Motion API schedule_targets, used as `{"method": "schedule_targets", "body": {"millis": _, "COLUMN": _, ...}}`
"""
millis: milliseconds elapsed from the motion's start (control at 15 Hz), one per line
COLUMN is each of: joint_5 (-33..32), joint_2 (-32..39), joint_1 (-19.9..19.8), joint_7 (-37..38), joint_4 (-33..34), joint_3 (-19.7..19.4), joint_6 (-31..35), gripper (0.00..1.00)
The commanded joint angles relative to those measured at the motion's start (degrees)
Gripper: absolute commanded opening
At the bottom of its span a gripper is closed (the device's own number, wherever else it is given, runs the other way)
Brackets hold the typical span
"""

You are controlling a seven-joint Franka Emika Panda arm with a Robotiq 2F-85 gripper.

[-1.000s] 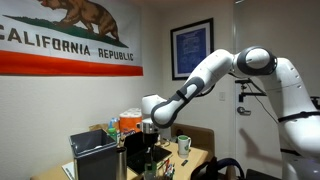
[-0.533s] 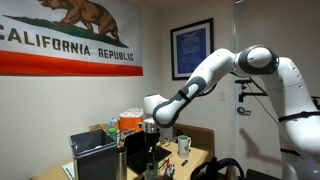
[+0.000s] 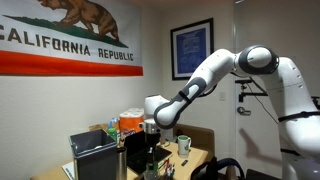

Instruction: Pick the green lid on the table and put it on the bottle

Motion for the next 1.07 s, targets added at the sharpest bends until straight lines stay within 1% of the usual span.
{"method": "schedule_targets", "body": {"millis": 0, "joint_5": -0.41, "joint_2": -0.86, "joint_1": -0.19, "joint_7": -1.12, "joint_4": -2.01, "joint_3": -0.01, "joint_6": 1.91, "gripper": 0.39}}
{"method": "schedule_targets", "body": {"millis": 267, "joint_5": -0.97, "joint_2": -0.81, "joint_1": -0.12, "joint_7": -0.87, "joint_4": -2.01, "joint_3": -0.26, "joint_6": 1.92, "gripper": 0.39}}
{"method": "schedule_targets", "body": {"millis": 333, "joint_5": -1.09, "joint_2": -0.84, "joint_1": -0.11, "joint_7": -0.91, "joint_4": -2.02, "joint_3": -0.28, "joint_6": 1.77, "gripper": 0.89}}
{"method": "schedule_targets", "body": {"millis": 400, "joint_5": -1.28, "joint_2": -0.86, "joint_1": -0.08, "joint_7": -0.81, "joint_4": -2.05, "joint_3": -0.33, "joint_6": 1.74, "gripper": 0.91}}
{"method": "schedule_targets", "body": {"millis": 467, "joint_5": -1.5, "joint_2": -0.87, "joint_1": -0.05, "joint_7": -0.69, "joint_4": -2.19, "joint_3": -0.38, "joint_6": 1.75, "gripper": 0.97}}
{"method": "schedule_targets", "body": {"millis": 533, "joint_5": -1.68, "joint_2": -0.9, "joint_1": -0.03, "joint_7": -0.64, "joint_4": -2.26, "joint_3": -0.38, "joint_6": 1.61, "gripper": 0.99}}
{"method": "schedule_targets", "body": {"millis": 1000, "joint_5": -2.99, "joint_2": -1.84, "joint_1": 0.26, "joint_7": -0.11, "joint_4": -2.35, "joint_3": -0.51, "joint_6": 1.05, "gripper": 1.0}}
